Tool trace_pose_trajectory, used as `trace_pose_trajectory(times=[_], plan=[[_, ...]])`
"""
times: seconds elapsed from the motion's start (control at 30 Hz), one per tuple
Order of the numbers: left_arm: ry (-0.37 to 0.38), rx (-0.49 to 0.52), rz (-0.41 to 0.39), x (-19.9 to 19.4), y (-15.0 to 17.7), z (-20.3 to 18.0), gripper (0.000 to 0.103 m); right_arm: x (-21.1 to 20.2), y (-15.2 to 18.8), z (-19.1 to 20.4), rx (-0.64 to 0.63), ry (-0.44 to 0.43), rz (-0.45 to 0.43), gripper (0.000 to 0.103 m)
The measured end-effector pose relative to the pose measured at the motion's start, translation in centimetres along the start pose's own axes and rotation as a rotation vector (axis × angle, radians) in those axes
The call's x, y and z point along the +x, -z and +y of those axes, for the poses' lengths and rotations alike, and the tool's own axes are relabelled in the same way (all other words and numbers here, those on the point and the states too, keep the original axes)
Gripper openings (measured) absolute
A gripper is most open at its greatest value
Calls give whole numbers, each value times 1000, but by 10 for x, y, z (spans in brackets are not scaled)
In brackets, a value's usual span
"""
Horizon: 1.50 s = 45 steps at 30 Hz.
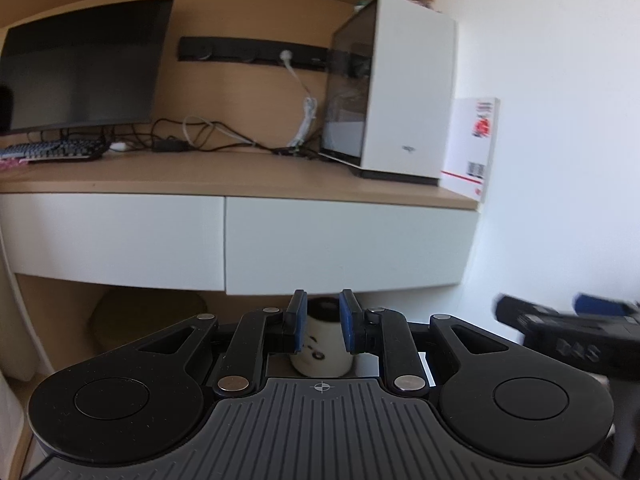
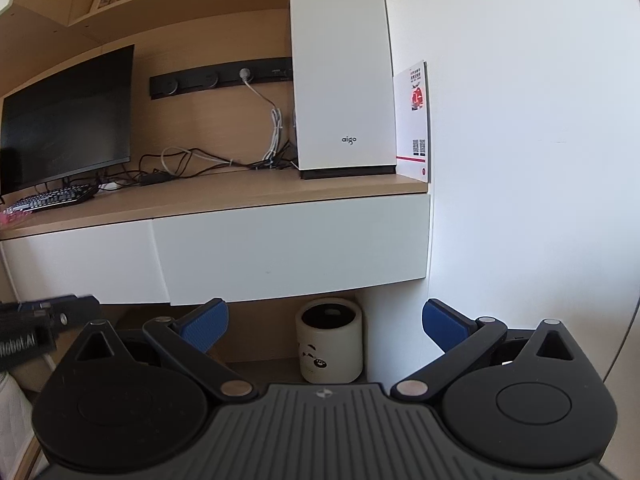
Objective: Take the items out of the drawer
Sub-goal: 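Move both tools down toward the white drawer under the desktop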
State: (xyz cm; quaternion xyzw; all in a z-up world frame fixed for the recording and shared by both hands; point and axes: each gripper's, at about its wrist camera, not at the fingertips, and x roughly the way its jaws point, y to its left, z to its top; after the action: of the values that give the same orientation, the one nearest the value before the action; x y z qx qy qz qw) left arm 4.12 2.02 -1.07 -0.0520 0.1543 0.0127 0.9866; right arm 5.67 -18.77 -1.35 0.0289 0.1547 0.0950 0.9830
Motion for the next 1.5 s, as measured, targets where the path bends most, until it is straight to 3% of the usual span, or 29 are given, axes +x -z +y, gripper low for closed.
trace_pose_trajectory(times=[0.27,0.53,0.77,1.03,1.1,1.2,1.23,1.33,1.5], plan=[[-28,-31,1,48,-19,28,21,40,-11,1,-36,23,30,103],[19,-48,69,104,-18,51,21,106,-22,18,-27,16,46,103],[44,-66,96,135,-25,62,21,137,-23,31,-40,11,71,103],[37,-32,127,162,-42,69,21,153,-51,33,-10,3,-4,103],[58,-59,163,171,-40,74,21,156,-59,32,7,-38,-24,103],[82,-93,198,183,-37,80,21,164,-66,31,28,-214,26,103],[81,-105,198,185,-37,83,21,166,-67,33,26,-237,32,103],[59,-108,149,188,-45,87,21,172,-68,43,-21,-191,4,103],[-13,-80,-51,182,-63,99,21,193,-72,41,11,-118,4,103]])
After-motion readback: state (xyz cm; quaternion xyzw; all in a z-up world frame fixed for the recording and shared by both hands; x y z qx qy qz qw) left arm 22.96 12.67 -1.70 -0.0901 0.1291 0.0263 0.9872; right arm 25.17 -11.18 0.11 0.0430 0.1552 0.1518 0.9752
